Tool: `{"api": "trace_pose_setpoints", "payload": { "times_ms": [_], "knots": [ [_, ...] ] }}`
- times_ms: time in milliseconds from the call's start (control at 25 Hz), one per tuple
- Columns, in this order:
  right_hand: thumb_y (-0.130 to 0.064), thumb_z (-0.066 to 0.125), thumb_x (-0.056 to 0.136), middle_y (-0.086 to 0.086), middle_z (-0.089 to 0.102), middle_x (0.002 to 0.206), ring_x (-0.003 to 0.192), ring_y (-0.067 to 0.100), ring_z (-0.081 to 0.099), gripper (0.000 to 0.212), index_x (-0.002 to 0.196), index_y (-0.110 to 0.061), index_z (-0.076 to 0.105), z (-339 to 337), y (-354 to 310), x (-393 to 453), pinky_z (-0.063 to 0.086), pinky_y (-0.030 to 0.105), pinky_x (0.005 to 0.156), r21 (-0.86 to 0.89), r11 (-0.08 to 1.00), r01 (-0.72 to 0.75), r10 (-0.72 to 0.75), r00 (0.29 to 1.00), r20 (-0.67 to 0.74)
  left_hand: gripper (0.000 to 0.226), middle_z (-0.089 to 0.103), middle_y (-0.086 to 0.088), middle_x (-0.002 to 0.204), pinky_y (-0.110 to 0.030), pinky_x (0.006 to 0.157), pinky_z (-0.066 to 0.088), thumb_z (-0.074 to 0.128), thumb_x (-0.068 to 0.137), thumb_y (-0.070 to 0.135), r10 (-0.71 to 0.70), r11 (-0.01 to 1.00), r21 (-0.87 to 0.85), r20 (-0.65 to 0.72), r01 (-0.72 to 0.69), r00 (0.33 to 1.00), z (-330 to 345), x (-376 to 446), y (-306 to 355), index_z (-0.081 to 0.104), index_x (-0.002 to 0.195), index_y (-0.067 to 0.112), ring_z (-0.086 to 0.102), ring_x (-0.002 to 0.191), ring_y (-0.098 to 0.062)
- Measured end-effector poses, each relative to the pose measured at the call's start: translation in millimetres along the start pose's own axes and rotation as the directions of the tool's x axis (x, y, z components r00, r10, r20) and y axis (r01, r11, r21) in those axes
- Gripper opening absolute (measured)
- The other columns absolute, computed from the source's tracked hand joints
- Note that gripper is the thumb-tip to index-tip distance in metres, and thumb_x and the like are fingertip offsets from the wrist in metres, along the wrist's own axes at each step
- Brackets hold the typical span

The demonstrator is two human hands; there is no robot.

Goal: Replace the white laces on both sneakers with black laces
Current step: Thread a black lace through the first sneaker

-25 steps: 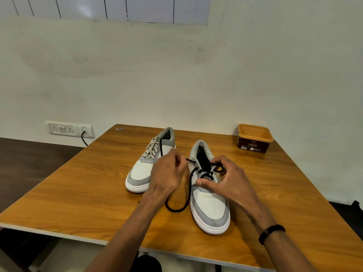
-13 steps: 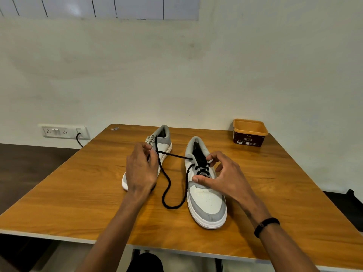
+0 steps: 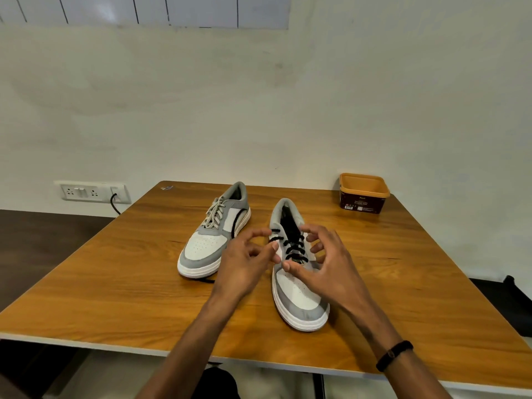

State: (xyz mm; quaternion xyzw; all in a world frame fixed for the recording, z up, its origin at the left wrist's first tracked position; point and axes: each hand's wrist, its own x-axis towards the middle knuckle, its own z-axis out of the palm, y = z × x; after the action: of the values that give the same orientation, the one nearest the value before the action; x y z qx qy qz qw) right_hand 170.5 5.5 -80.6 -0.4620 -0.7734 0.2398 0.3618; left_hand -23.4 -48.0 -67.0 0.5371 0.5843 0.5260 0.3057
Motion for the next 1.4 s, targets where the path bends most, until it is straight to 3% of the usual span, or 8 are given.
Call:
{"api": "trace_pose_setpoints", "payload": {
  "times_ms": [120, 360, 600, 840, 1000, 1080, 1240, 1400],
  "knots": [
    [-0.059, 0.090, 0.071, -0.018, 0.068, 0.115, 0.105, 0.001, 0.065, 0.064, 0.124, -0.040, 0.062, 3, -15, -10, 0.054, 0.017, 0.081, 0.208, 0.978, 0.027, -0.044, 0.996, 0.077, 0.025, 0.081, 0.001, 0.099, -0.022, 0.079, 0.057, 0.055, 0.109, 0.022, 0.065, 0.984, -0.174, 0.086, -0.049, 0.994, 2, -1, 29, 0.067, 0.131, 0.025, 0.075, 0.094, -0.006],
    [-0.009, 0.082, 0.087, 0.010, 0.080, 0.103, 0.099, 0.024, 0.077, 0.035, 0.119, -0.006, 0.067, -15, -26, -11, 0.060, 0.025, 0.078, 0.640, 0.748, -0.174, 0.086, 0.982, 0.166, 0.038, 0.071, 0.010, 0.133, -0.027, 0.099, 0.056, 0.050, 0.110, 0.013, 0.236, 0.969, -0.001, 0.269, -0.245, 0.934, 13, 10, 26, 0.064, 0.141, 0.027, 0.065, 0.125, -0.003],
    [-0.009, 0.077, 0.092, 0.020, 0.078, 0.102, 0.096, 0.032, 0.076, 0.026, 0.118, -0.006, 0.073, -20, -18, -16, 0.062, 0.043, 0.091, 0.730, 0.652, -0.203, 0.163, 0.978, 0.127, 0.019, 0.077, 0.018, 0.104, -0.004, 0.075, 0.049, 0.071, 0.099, 0.033, 0.328, 0.907, 0.283, -0.015, -0.311, 0.945, 7, 13, 19, 0.079, 0.116, 0.028, 0.069, 0.097, 0.009],
    [-0.011, 0.076, 0.091, 0.011, 0.073, 0.085, 0.078, 0.025, 0.068, 0.018, 0.107, -0.003, 0.077, -44, -2, -10, 0.061, 0.045, 0.086, 0.774, 0.608, -0.176, 0.297, 0.955, -0.016, 0.011, 0.075, 0.021, 0.081, -0.033, 0.071, 0.059, 0.069, 0.100, 0.037, 0.246, 0.887, 0.434, -0.157, -0.157, 0.957, -28, 19, -4, 0.076, 0.106, 0.032, 0.070, 0.083, 0.003],
    [-0.012, 0.079, 0.088, 0.009, 0.071, 0.087, 0.074, 0.019, 0.065, 0.023, 0.109, -0.004, 0.077, -59, 4, -3, 0.060, 0.043, 0.084, 0.812, 0.562, -0.160, 0.373, 0.925, -0.076, 0.008, 0.073, 0.016, 0.081, -0.031, 0.065, 0.054, 0.069, 0.100, 0.032, 0.147, 0.879, 0.475, -0.166, -0.052, 0.975, -34, 17, -13, 0.075, 0.104, 0.030, 0.069, 0.079, -0.004],
    [-0.013, 0.080, 0.089, 0.008, 0.071, 0.089, 0.072, 0.016, 0.061, 0.020, 0.108, -0.008, 0.078, -66, 6, 1, 0.058, 0.036, 0.074, 0.805, 0.577, -0.142, 0.388, 0.914, -0.117, 0.010, 0.071, 0.011, 0.091, -0.026, 0.065, 0.047, 0.071, 0.098, 0.026, 0.156, 0.852, 0.522, -0.161, -0.050, 0.975, -33, 16, -16, 0.076, 0.107, 0.028, 0.068, 0.089, -0.012],
    [-0.021, 0.082, 0.089, 0.001, 0.071, 0.085, 0.071, 0.015, 0.052, 0.015, 0.104, -0.019, 0.082, -66, -3, 3, 0.044, 0.026, 0.058, 0.656, 0.743, -0.131, 0.261, 0.960, -0.104, 0.037, 0.063, 0.003, 0.134, -0.020, 0.097, 0.036, 0.064, 0.103, 0.027, 0.388, 0.778, 0.543, -0.021, -0.316, 0.921, -20, 9, -3, 0.062, 0.141, 0.026, 0.052, 0.127, -0.015],
    [-0.021, 0.079, 0.093, -0.010, 0.076, 0.086, 0.070, 0.001, 0.060, 0.014, 0.105, -0.026, 0.082, -52, -25, 4, 0.046, 0.019, 0.059, 0.519, 0.848, -0.107, 0.123, 0.992, 0.004, 0.047, 0.073, 0.012, 0.122, -0.007, 0.095, 0.047, 0.067, 0.101, 0.039, 0.385, 0.864, 0.264, 0.204, -0.430, 0.900, 8, 3, 30, 0.059, 0.147, 0.029, 0.064, 0.114, 0.004]
  ]
}}
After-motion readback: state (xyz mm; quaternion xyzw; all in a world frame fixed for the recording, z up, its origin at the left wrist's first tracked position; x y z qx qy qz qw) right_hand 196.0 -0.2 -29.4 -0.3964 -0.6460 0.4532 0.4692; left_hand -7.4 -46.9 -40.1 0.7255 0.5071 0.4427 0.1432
